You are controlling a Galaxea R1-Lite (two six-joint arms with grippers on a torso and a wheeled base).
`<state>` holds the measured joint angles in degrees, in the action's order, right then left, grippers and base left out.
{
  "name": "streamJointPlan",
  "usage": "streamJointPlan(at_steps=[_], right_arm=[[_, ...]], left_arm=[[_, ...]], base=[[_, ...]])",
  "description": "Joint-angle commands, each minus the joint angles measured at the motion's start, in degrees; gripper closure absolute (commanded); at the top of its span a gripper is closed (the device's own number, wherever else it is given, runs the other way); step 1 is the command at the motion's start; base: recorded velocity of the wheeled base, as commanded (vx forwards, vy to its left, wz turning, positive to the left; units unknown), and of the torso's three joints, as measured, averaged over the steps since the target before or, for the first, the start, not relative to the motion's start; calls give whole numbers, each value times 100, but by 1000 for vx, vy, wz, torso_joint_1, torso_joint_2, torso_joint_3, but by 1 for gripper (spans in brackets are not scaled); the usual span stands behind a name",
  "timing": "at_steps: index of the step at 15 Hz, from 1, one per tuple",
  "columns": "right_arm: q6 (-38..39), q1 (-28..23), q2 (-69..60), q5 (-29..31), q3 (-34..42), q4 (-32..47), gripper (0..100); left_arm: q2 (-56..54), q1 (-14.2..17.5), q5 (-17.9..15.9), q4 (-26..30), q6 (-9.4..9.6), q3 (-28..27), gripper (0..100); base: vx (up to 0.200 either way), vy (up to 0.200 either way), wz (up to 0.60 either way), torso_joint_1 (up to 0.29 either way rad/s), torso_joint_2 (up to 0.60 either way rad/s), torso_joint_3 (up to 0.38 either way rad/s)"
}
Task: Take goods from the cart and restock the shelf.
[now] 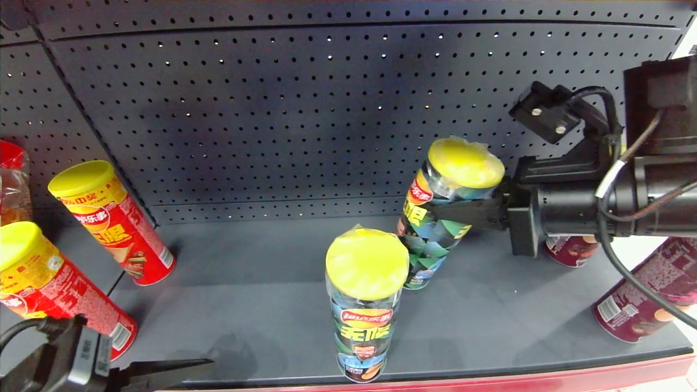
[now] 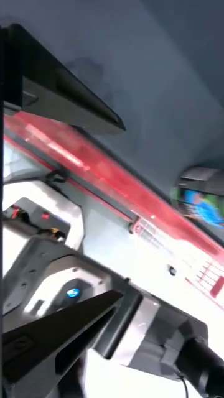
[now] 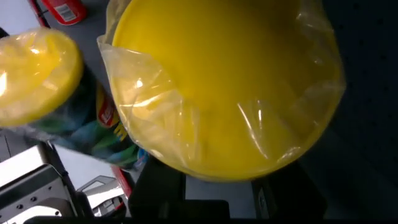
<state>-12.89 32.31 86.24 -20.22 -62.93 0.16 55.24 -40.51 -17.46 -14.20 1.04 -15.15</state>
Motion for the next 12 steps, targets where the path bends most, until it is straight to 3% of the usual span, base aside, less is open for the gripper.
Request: streamJointPlan(at_steps=[1,3,4,12], right_arm=[[-12,83,552,36,-343,-33,100],[-12,153,728,115,-431,-165,100],[-30,188,842,124,-440,-174,100],[-241,443,1159,309,-615,-183,100]], left_arm=[[-795,8,102,409,-60,12,0],[-839,140,287,445,-148,-14,0],[-865,254,357,436,-279,-84,0],[-936,351,357,445,-306,-84,0]], base=[[0,0,0,0,0,0],[0,0,0,0,0,0],[0,0,0,0,0,0],[0,0,0,0,0,0]])
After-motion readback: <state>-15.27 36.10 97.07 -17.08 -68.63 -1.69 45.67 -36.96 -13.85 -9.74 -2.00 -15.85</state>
